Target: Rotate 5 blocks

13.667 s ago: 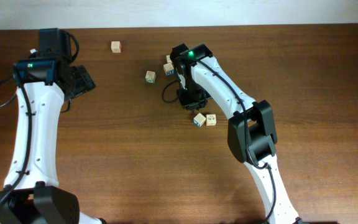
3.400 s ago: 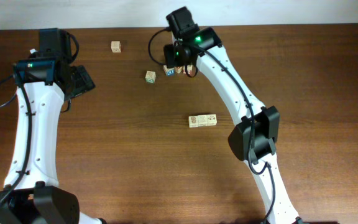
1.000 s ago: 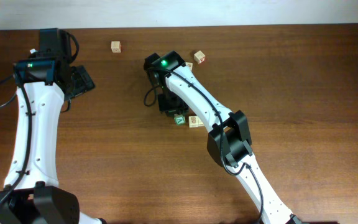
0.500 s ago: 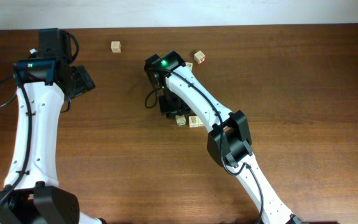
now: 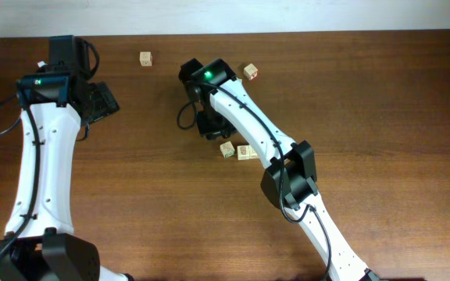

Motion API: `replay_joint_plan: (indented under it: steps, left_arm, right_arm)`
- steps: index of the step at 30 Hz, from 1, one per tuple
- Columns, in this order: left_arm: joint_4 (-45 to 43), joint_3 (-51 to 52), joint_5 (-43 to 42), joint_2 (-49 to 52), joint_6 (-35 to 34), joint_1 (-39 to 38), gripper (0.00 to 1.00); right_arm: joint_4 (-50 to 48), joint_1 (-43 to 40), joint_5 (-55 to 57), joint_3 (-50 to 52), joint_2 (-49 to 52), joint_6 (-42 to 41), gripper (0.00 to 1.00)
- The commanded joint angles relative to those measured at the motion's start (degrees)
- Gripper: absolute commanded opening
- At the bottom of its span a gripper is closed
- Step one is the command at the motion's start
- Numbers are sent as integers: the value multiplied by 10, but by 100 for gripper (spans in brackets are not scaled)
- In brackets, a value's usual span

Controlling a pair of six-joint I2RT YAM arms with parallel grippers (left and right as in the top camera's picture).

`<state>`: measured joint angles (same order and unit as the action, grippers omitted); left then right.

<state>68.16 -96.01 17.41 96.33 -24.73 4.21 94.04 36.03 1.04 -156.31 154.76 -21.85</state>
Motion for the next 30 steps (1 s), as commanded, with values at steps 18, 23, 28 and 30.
replay_joint_plan:
  steps: [18, 23, 28, 30]
  left_arm:
    - [1, -8, 8, 1, -7, 0, 99]
    - [1, -8, 8, 1, -7, 0, 99]
    - [0, -8, 8, 1, -7, 0, 99]
    - [1, -8, 8, 1, -7, 0, 99]
  right_arm:
    - [-35, -8, 18, 72, -16, 18, 4]
    - [-17, -15, 17, 72, -16, 14, 4]
    - [-13, -21, 11, 72, -16, 14, 4]
    - [-10, -21, 10, 72, -16, 14, 4]
